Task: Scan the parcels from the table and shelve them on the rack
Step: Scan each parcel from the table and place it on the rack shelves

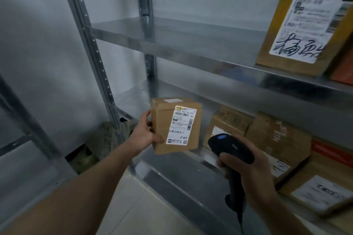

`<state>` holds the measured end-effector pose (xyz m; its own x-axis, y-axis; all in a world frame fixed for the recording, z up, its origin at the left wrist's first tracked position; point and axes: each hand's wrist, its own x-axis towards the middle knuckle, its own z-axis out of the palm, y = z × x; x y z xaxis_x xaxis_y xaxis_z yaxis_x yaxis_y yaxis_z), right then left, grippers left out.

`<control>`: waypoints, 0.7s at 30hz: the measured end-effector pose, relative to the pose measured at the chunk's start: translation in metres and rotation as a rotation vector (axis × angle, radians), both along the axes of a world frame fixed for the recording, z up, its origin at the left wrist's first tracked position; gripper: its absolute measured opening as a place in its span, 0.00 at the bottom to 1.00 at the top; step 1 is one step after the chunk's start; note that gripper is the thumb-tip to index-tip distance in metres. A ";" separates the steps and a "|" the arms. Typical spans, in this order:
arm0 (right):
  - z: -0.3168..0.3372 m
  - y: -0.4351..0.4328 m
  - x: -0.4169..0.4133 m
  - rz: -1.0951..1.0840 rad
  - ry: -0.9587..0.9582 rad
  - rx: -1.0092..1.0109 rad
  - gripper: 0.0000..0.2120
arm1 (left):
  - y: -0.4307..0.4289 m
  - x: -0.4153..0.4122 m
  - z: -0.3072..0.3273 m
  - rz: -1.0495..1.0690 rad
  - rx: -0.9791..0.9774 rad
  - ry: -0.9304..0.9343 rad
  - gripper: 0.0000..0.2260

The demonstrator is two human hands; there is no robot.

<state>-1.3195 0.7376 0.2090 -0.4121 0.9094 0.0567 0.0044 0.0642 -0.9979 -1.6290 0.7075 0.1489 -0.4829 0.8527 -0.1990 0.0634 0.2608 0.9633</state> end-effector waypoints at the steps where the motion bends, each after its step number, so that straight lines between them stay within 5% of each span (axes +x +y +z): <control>1: -0.003 0.004 -0.008 -0.051 0.003 -0.007 0.21 | 0.014 -0.011 -0.002 -0.051 -0.025 0.015 0.56; 6: -0.015 0.015 -0.047 -0.218 0.012 -0.076 0.21 | 0.075 -0.058 -0.012 -0.310 -0.123 0.126 0.58; 9: -0.026 0.017 -0.055 -0.338 0.006 -0.121 0.31 | 0.106 -0.073 -0.024 -0.425 -0.132 0.165 0.54; 14: -0.043 0.011 -0.056 -0.485 -0.018 -0.143 0.34 | 0.145 -0.079 -0.045 -0.503 -0.091 0.335 0.50; 21: -0.051 0.015 -0.072 -0.572 0.034 -0.134 0.35 | 0.172 -0.076 -0.071 -0.558 -0.012 0.312 0.44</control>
<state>-1.3915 0.7525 0.1579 0.1466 0.9868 -0.0693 -0.0308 -0.0654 -0.9974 -1.7053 0.8795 0.0777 -0.0033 0.9913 -0.1317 0.4697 0.1178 0.8749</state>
